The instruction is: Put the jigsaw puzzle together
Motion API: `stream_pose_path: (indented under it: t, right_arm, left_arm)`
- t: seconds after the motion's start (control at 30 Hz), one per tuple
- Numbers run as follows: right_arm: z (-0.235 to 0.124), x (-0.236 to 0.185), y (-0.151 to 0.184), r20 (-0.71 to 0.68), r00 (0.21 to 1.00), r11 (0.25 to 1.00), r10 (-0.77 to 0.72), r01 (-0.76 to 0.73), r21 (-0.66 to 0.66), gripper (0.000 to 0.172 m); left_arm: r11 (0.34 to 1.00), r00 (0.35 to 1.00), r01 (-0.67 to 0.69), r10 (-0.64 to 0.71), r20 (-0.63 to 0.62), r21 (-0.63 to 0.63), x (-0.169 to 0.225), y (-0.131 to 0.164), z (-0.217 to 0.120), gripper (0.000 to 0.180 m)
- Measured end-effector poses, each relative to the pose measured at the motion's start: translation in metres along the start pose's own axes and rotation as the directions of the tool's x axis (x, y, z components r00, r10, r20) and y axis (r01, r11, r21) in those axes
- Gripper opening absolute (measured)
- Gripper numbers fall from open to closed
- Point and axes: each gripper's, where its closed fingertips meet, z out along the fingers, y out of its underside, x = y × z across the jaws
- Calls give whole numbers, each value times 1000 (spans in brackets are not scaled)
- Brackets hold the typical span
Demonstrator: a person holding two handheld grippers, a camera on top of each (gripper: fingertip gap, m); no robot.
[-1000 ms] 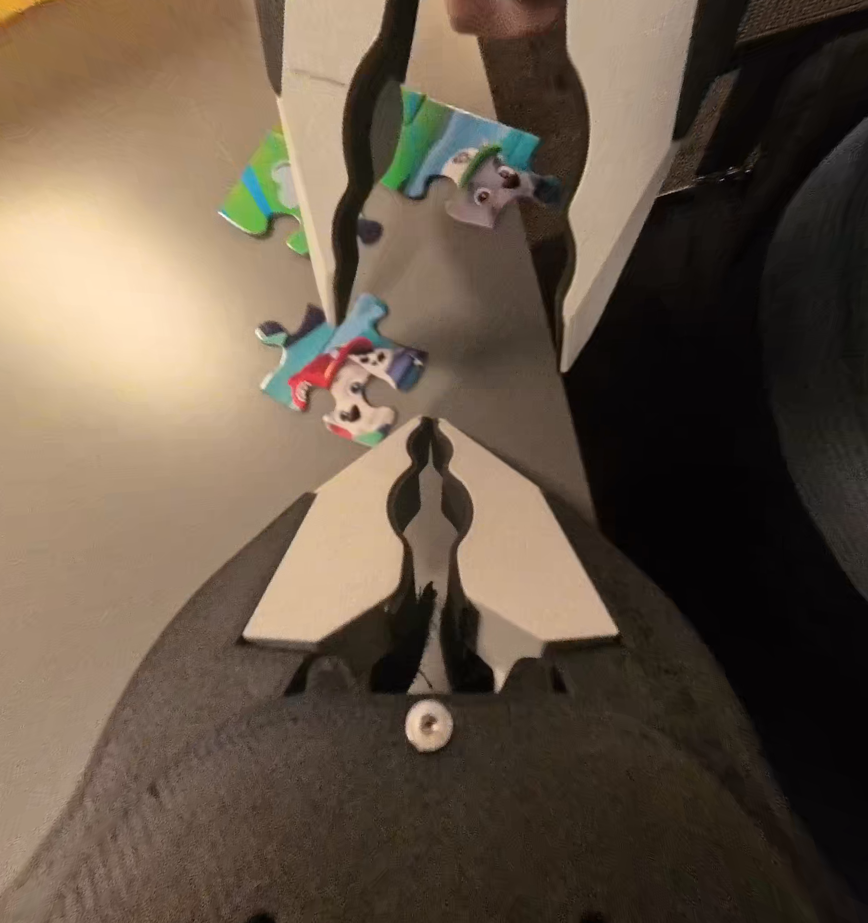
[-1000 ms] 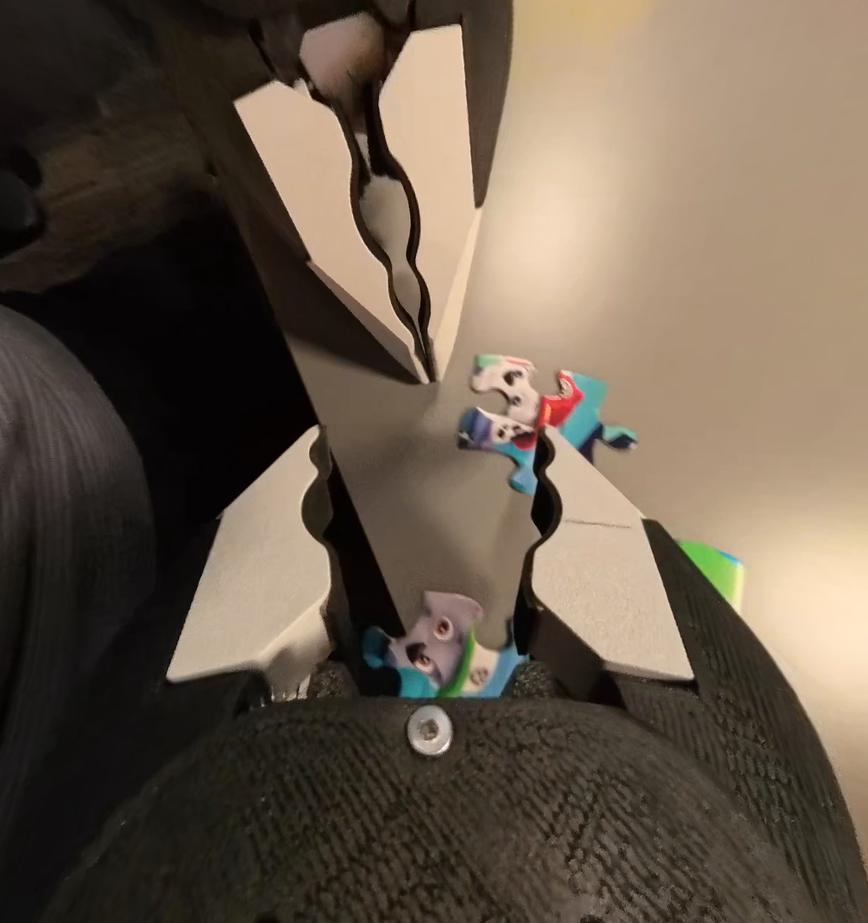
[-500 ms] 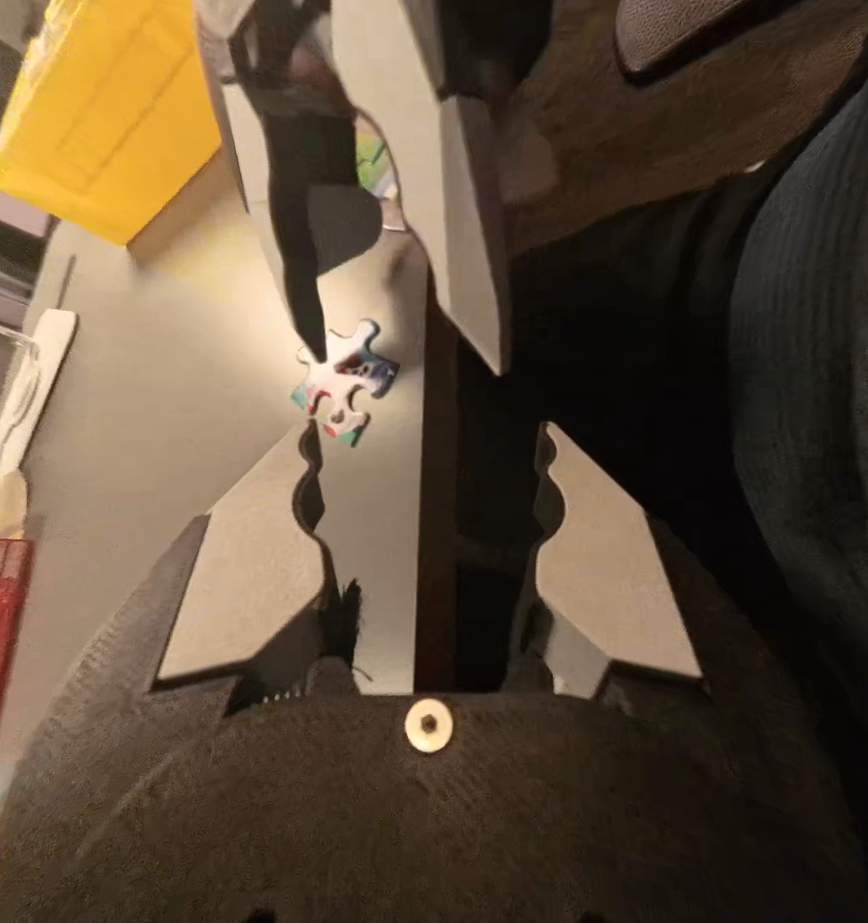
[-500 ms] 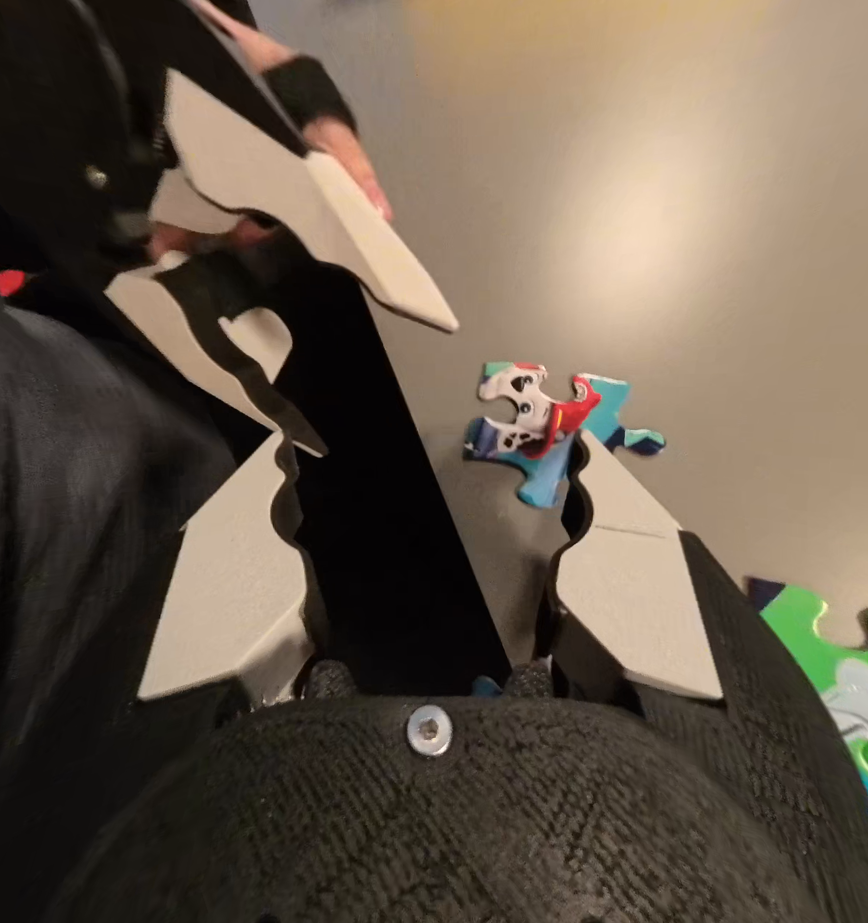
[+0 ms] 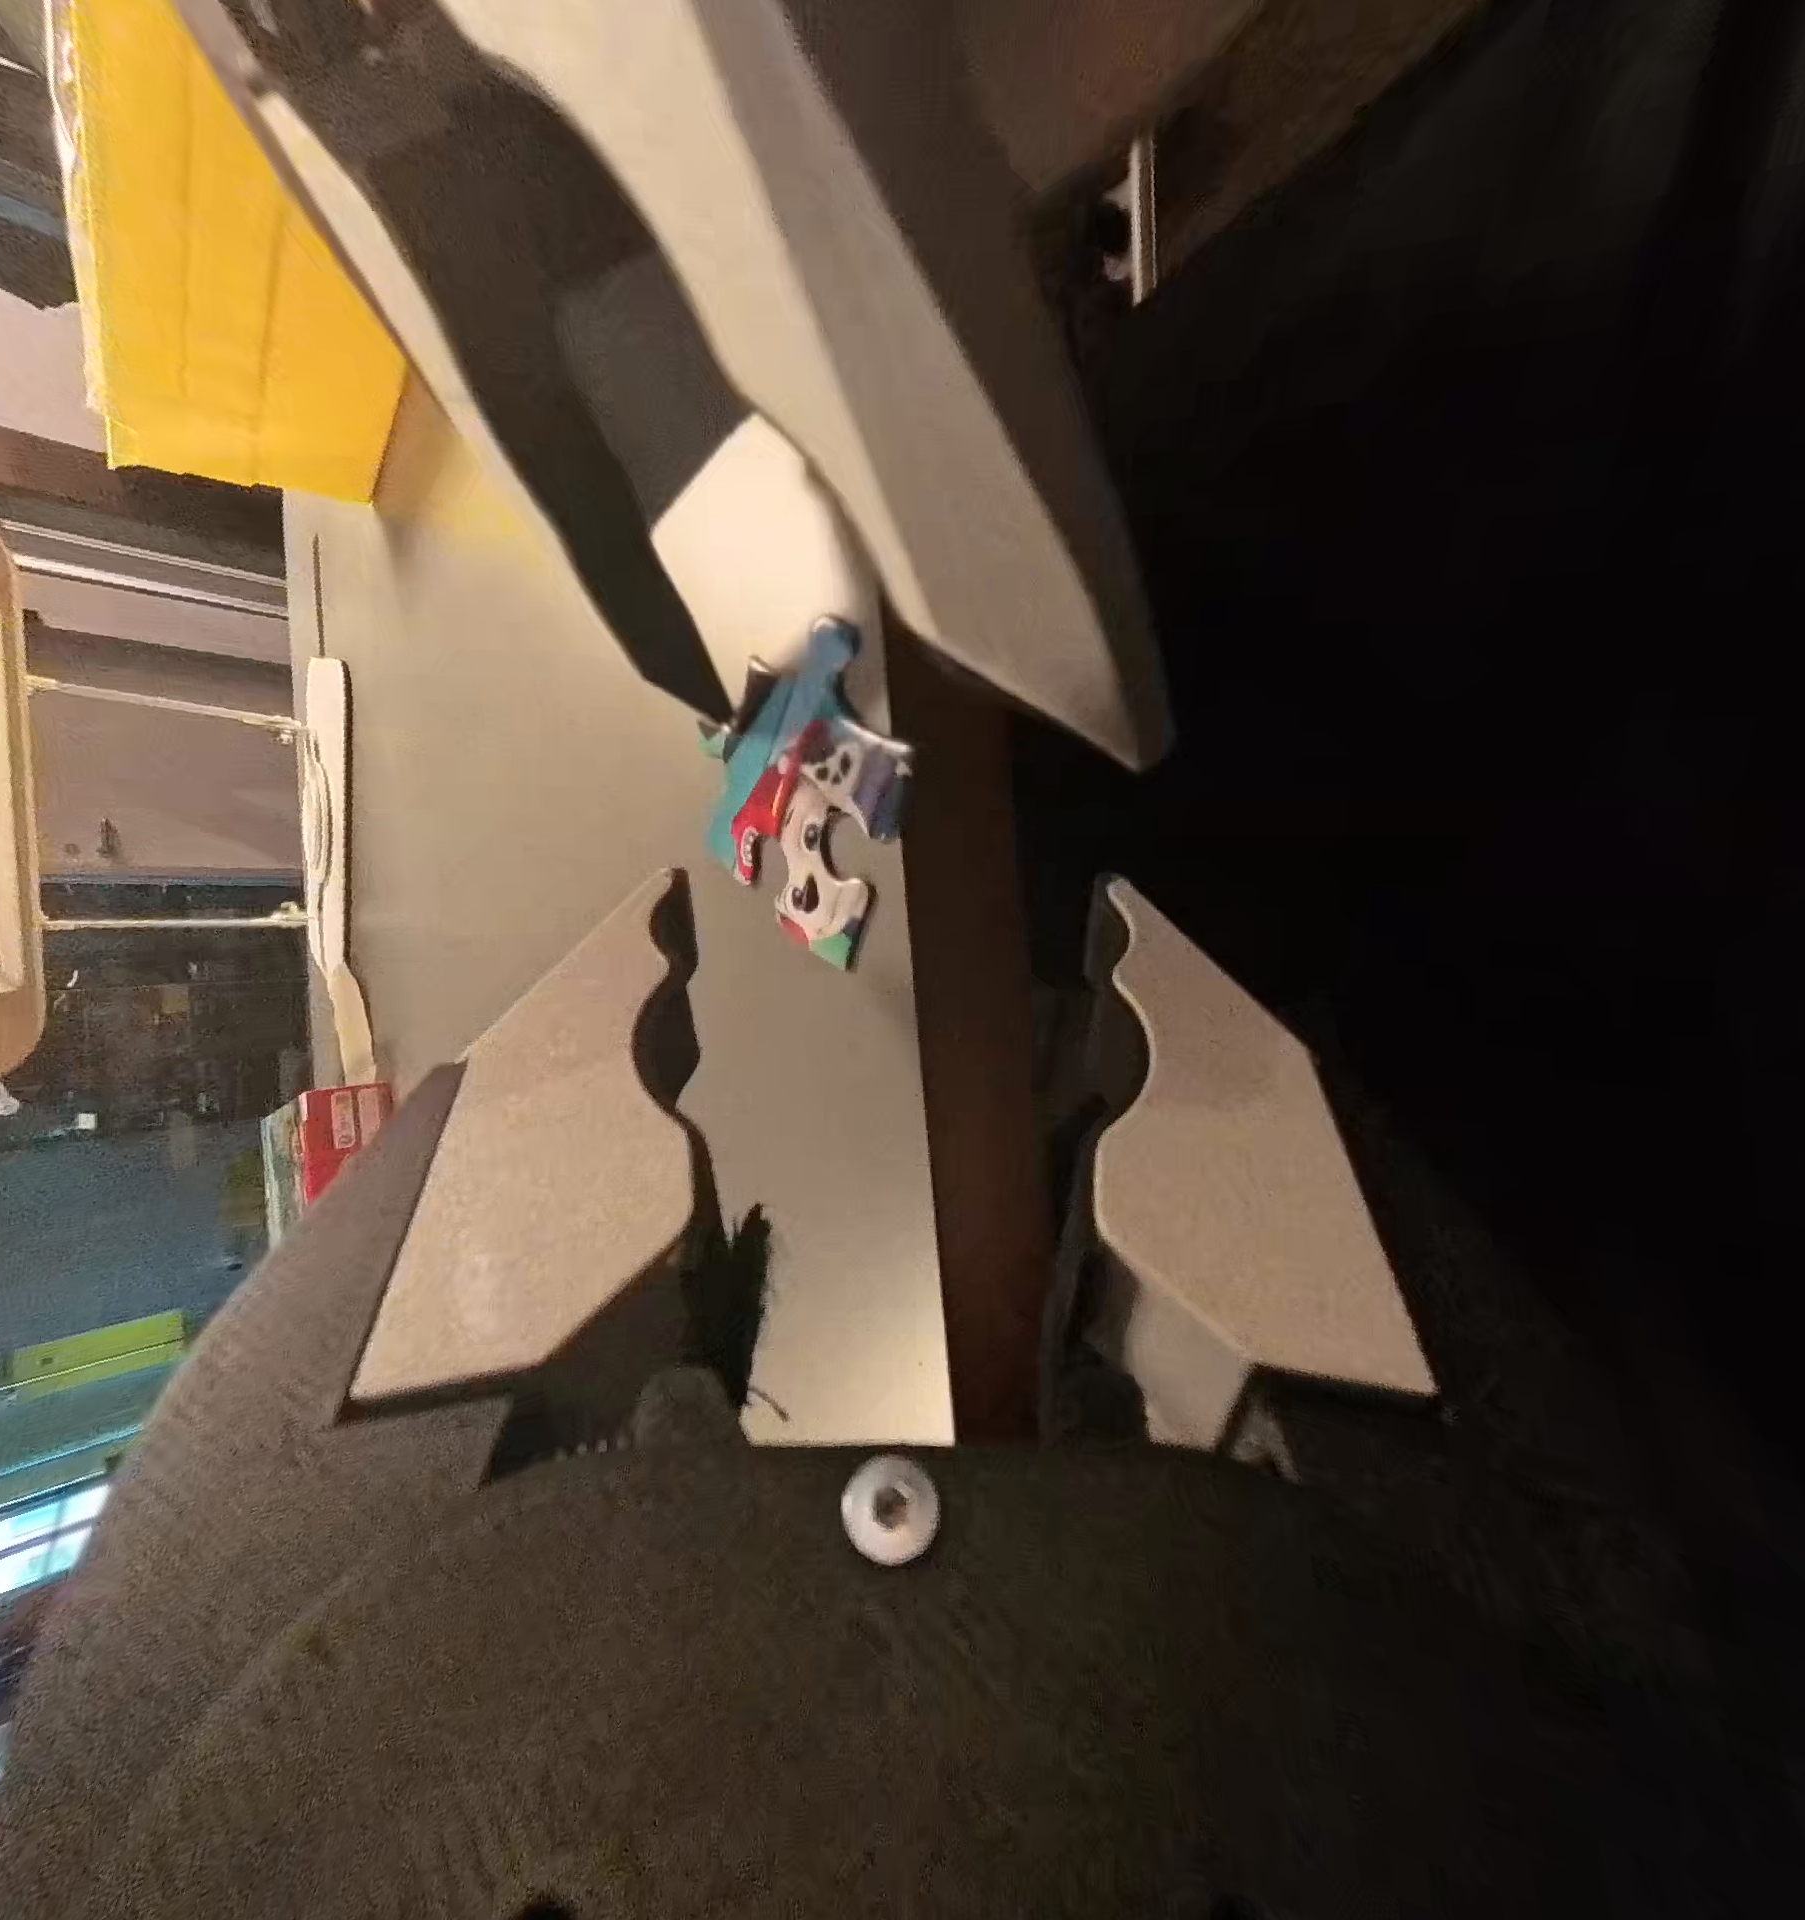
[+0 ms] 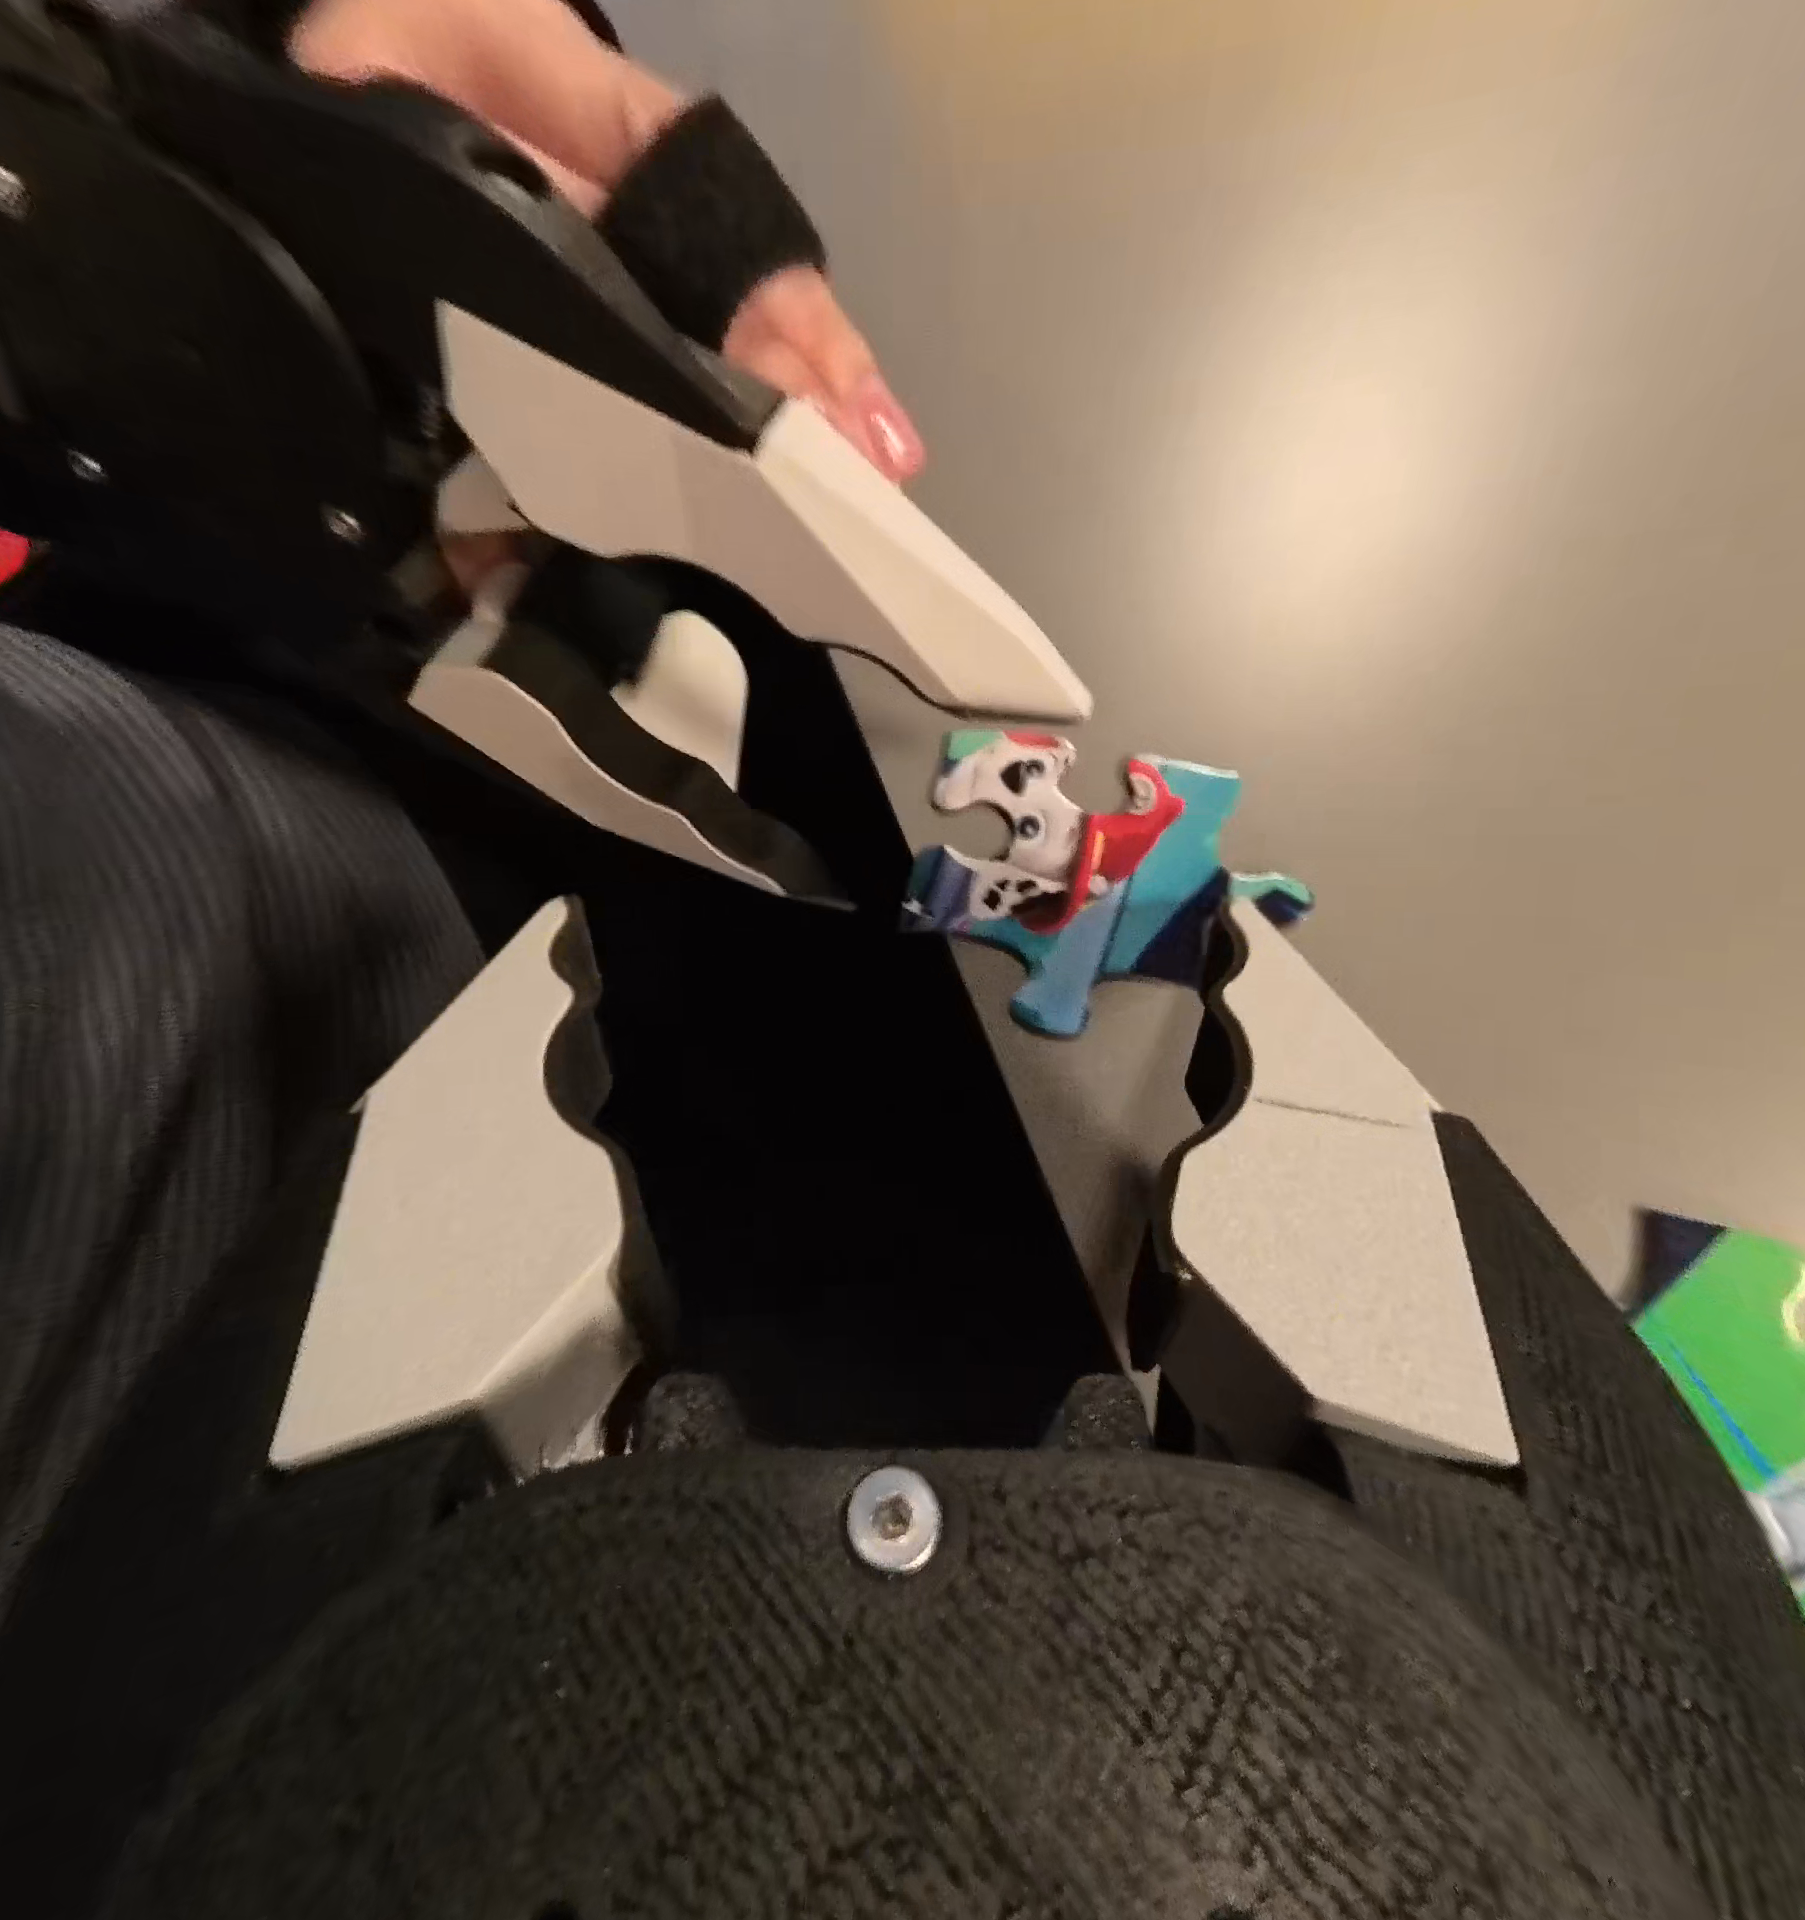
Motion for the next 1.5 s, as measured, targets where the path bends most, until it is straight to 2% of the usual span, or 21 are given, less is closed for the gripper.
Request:
stream_pose_path:
  t: [0.17, 0.2, 0.27, 0.33, 0.4, 0.43, 0.5, 0.57, 0.67, 0.77, 0.83, 0.87, 0.9, 0.97, 1.1, 1.17, 1.2, 1.23, 1.3, 1.4, 1.5]
  right_arm:
    - [4, -27, -2, 113, 993, 1000, -28, 28, -1, 108]
    - [3, -28, -4, 113, 993, 999, -38, 37, 7, 107]
    - [-4, -28, -12, 102, 994, 998, -48, 43, 53, 104]
    - [-20, -18, -25, 43, 997, 990, -62, 56, 127, 100]
    - [-44, -1, -36, -59, 996, 977, -69, 79, 200, 98]
    - [-56, 10, -38, -117, 991, 971, -61, 86, 222, 97]
    - [-80, 32, -33, -249, 967, 971, -57, 112, 210, 96]
    - [-95, 50, -18, -355, 929, 980, -102, 155, 122, 96]
    - [-99, 54, 12, -341, 931, 992, -127, 128, -19, 97]
    - [-90, 39, 36, -229, 967, 992, -112, 95, -82, 97]
    - [-86, 34, 46, -237, 953, 980, -187, 163, -116, 88]
    - [-85, 34, 52, -258, 936, 968, -239, 208, -143, 84]
    - [-83, 36, 60, -286, 911, 950, -298, 255, -180, 79]
    - [-81, 42, 75, -346, 834, 896, -430, 348, -276, 74]
    - [-74, 55, 91, -413, 633, 751, -655, 488, -444, 62]
    - [-73, 54, 85, -449, 509, 679, -734, 548, -488, 39]
    - [-75, 51, 78, -469, 449, 647, -761, 584, -490, 20]
    - [-76, 47, 72, -483, 413, 628, -772, 608, -486, 14]
    - [-81, 46, 67, -500, 388, 622, -774, 617, -483, 9]
    - [-95, 42, 53, -539, 366, 624, -759, 646, -440, 0]
    - [-104, 34, 44, -556, 438, 671, -706, 665, -328, 0]
  left_arm:
    - [999, 999, 35, -35, -6, 12, 3, 3, 0, 70]
    - [999, 1000, 26, -26, -6, 20, 4, 3, -2, 62]
    - [998, 999, -15, 13, 30, 66, 2, -2, -9, 21]
    - [993, 993, -9, -6, 121, 119, -16, -8, -24, 0]
    - [993, 962, 37, -66, 266, 110, -56, 6, -50, 1]
    - [994, 916, 70, -96, 389, 80, -86, 24, -69, 0]
    - [983, 746, 182, -144, 651, 9, -151, 77, -125, 0]
    - [923, 605, 381, -210, 768, -48, -194, 145, -172, 0]
    - [688, 521, 700, -310, 795, -190, -214, 264, -199, 1]
    - [520, 452, 829, -413, 790, -203, -215, 341, -195, 5]
    - [414, 404, 889, -508, 761, -195, -208, 356, -186, 65]
    - [390, 386, 902, -540, 748, -184, -208, 351, -182, 86]
    - [409, 381, 900, -562, 735, -154, -212, 338, -178, 94]
    - [520, 427, 849, -571, 701, -93, -221, 296, -166, 91]
    - [732, 615, 679, -523, 590, -60, -207, 194, -123, 83]
    - [807, 721, 590, -527, 451, 1, -183, 130, -90, 82]
    - [835, 782, 547, -539, 314, 70, -163, 88, -71, 86]
    - [842, 836, 517, -536, 120, 156, -134, 39, -52, 91]
    - [873, 895, 442, -414, -169, 207, -74, -29, -25, 107]
    - [963, 968, 206, -174, -179, 177, -35, -58, 12, 112]
    - [958, 976, 173, -135, -170, 229, -32, -79, 35, 96]
